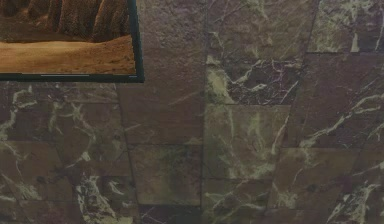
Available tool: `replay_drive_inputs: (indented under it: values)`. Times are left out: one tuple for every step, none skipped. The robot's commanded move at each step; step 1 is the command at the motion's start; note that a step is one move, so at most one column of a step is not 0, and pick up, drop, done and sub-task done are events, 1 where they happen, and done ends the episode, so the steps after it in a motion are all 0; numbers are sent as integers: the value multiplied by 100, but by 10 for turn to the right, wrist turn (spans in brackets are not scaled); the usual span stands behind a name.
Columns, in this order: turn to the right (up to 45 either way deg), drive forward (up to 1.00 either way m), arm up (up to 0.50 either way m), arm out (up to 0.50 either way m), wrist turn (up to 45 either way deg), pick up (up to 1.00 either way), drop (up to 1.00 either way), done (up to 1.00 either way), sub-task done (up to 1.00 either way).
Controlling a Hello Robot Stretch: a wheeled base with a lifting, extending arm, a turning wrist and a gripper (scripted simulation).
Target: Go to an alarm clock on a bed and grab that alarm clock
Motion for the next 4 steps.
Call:
replay_drive_inputs:
  values:
    - [0,0,0,46,0,0,0,0,0]
    - [0,0,0,0,450,0,0,0,0]
    - [0,0,0,0,450,0,0,0,0]
    - [0,0,0,0,450,0,0,0,0]
